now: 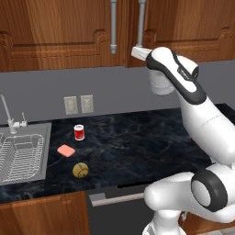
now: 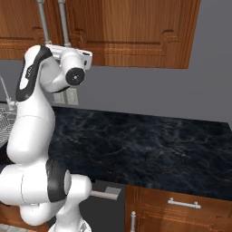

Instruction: Open the cabinet. Pick the bar soap and place it next to the sink. Then close the cabinet.

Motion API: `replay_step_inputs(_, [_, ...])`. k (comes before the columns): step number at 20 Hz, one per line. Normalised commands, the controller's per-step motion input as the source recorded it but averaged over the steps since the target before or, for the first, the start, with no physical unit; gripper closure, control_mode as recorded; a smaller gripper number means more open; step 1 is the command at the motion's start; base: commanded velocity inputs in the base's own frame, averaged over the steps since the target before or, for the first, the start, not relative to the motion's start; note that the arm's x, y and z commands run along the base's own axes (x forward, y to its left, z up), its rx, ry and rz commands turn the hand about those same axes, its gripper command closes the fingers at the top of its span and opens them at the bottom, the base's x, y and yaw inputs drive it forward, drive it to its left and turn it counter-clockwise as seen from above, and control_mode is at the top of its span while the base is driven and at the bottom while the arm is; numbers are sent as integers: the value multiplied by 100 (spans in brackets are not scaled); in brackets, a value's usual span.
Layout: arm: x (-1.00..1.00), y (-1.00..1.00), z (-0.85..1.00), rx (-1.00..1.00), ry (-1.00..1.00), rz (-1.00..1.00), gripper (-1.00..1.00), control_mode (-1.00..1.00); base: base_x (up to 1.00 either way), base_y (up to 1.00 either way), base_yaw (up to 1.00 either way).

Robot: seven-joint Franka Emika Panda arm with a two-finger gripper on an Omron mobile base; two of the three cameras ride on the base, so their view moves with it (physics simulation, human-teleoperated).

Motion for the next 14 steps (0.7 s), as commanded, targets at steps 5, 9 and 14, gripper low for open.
replay_step_inputs(5, [61,0,-3,0,0,0,-100,-100,0,0,0])
replay_step_inputs(9, [60,0,-3,0,0,0,-100,-100,0,0,0])
replay_step_inputs(14, [28,0,0,0,3,0,-100,-100,0,0,0])
